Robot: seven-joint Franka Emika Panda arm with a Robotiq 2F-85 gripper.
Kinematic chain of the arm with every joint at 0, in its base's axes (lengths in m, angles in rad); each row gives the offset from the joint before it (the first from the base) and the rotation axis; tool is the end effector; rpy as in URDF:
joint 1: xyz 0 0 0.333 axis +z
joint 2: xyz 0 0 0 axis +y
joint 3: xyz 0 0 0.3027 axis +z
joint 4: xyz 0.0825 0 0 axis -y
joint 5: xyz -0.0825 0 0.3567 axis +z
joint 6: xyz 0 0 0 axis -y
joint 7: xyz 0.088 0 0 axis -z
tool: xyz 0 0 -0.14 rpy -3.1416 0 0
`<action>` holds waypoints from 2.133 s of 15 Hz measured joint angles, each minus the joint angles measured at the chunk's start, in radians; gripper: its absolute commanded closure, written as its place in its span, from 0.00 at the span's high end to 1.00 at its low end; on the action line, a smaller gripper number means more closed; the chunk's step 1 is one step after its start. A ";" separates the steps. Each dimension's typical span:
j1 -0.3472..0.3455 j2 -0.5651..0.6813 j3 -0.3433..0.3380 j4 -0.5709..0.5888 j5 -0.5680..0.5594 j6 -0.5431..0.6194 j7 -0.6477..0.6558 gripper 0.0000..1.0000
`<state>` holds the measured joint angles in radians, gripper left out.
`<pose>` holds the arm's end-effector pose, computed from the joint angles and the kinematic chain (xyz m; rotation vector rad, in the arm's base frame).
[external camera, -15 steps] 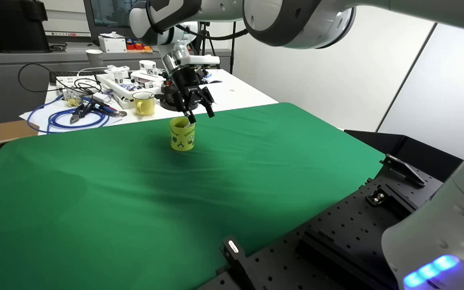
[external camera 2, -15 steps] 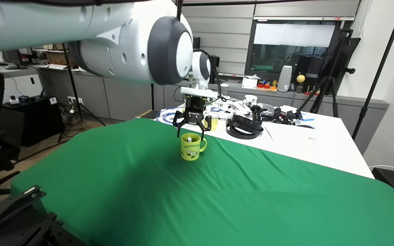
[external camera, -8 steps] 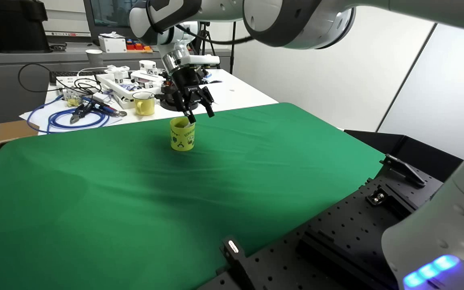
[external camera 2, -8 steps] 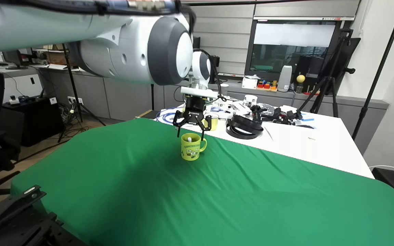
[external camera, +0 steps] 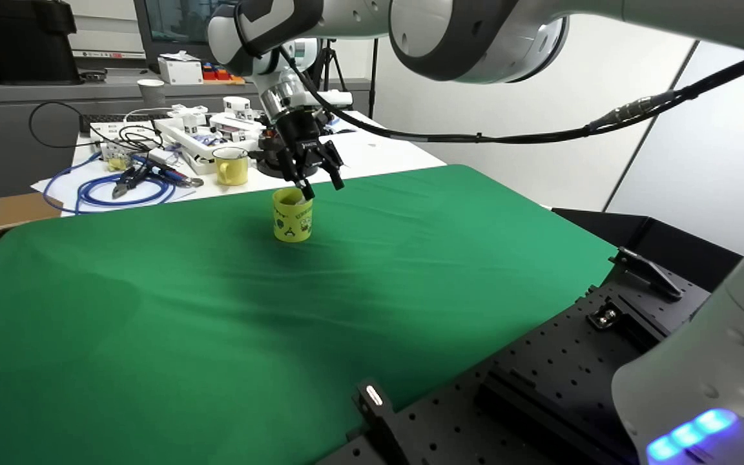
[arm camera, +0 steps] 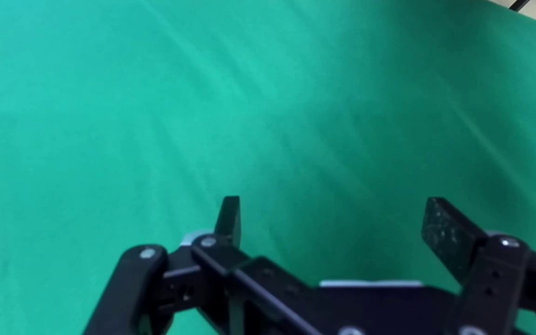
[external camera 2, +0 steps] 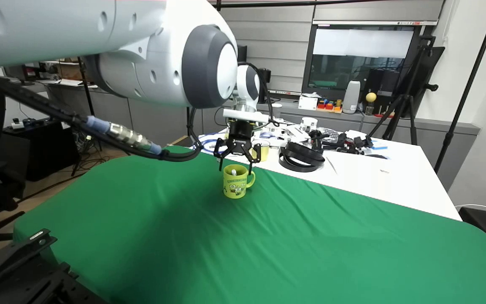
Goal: Take the marker out of the mug and put it on the table
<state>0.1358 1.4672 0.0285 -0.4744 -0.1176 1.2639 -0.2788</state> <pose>0.6484 0.0792 0.0663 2.8517 0.6250 -1.0351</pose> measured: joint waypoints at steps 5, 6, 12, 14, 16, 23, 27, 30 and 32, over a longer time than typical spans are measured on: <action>0.001 0.000 -0.006 0.000 -0.002 0.040 -0.001 1.00; 0.001 0.000 -0.010 0.001 -0.002 0.053 -0.002 1.00; 0.006 -0.001 -0.015 0.000 -0.005 0.158 -0.023 1.00; 0.014 -0.001 -0.015 0.000 -0.006 0.181 -0.028 1.00; 0.022 -0.001 -0.015 -0.001 -0.006 0.193 -0.034 1.00; 0.030 0.000 -0.014 -0.013 -0.004 0.199 -0.039 1.00; 0.031 0.000 -0.014 -0.022 -0.004 0.219 -0.043 0.73; 0.035 0.000 -0.014 -0.032 -0.004 0.249 -0.048 0.51; 0.037 -0.001 -0.015 -0.034 -0.013 0.261 -0.050 0.38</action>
<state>0.1726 1.4663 0.0140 -0.5085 -0.1307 1.5249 -0.3289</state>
